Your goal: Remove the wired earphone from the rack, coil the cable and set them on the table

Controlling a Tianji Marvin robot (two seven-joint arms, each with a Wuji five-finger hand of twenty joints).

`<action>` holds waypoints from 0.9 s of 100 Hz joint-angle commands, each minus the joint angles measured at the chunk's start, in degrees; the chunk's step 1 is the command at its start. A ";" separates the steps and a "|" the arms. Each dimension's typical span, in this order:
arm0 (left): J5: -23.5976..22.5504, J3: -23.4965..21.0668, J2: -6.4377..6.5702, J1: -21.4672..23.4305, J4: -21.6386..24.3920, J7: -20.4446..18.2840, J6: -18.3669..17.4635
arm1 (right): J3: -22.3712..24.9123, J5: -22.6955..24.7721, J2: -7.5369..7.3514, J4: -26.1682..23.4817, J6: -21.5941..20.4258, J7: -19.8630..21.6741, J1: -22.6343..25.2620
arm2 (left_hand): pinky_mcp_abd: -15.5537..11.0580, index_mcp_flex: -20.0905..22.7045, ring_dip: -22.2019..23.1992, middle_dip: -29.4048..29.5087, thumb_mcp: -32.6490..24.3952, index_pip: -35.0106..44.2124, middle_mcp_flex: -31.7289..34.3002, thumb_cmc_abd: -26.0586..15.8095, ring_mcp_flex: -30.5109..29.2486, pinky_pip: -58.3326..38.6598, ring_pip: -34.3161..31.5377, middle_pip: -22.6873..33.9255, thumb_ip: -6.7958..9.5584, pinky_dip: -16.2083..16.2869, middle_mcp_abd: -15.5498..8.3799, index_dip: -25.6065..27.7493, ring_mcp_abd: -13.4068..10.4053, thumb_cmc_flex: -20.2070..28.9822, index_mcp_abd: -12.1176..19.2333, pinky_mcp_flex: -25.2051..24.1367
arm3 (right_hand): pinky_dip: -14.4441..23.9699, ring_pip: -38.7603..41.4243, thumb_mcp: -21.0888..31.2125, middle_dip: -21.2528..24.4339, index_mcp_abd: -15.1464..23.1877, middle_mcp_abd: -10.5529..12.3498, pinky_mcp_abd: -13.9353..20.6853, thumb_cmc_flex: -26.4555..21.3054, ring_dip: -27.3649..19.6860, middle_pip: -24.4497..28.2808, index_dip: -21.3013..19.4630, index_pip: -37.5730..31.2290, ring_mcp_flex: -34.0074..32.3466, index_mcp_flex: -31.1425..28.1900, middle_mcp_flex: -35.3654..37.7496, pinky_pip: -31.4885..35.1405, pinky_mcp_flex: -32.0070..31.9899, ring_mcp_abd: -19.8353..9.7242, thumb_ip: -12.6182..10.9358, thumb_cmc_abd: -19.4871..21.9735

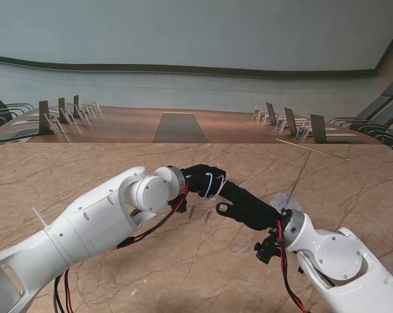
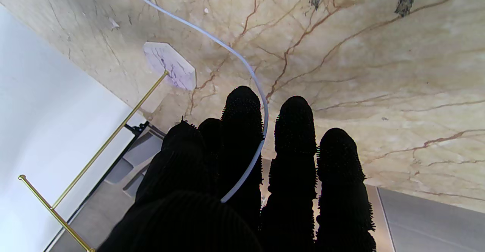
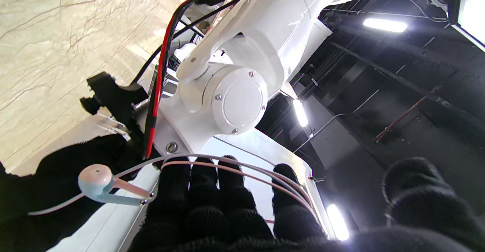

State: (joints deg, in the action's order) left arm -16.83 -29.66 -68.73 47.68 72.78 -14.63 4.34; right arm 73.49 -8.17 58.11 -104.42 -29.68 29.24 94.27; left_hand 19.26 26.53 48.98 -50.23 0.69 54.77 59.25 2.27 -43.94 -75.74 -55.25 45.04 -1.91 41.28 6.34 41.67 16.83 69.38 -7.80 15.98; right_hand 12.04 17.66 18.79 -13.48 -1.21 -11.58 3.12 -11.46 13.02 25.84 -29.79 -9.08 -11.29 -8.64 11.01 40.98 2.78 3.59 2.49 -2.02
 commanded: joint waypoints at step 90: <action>-5.89 -7.33 3.13 2.34 7.65 -1.76 -2.11 | 1.08 3.82 0.57 2.15 8.49 -0.15 5.61 | -0.55 -0.21 -0.13 0.28 1.56 -0.55 -1.36 -1.84 1.04 0.19 0.28 0.21 -1.99 -0.02 0.62 0.68 0.55 2.60 0.93 -1.22 | -2.03 0.42 -1.80 -0.15 3.04 -1.86 -2.00 3.94 1.24 -0.48 2.87 -3.52 -2.56 2.58 0.73 2.94 0.89 2.55 -0.16 3.44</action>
State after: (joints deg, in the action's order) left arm -22.60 -36.53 -65.84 49.59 79.49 -16.31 2.58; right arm 74.68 -4.98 58.42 -102.81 -21.91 29.32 98.99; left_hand 19.15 26.53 48.97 -50.23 1.25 54.77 58.07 2.27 -43.14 -75.31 -55.19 45.04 -1.91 41.25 6.34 41.67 16.83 69.38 -7.67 15.72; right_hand 11.32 18.37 18.03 -13.58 -1.20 -13.04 1.55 -9.40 13.64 26.21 -27.33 -11.78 -13.44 -7.87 11.71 42.32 4.10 5.14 2.49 -1.43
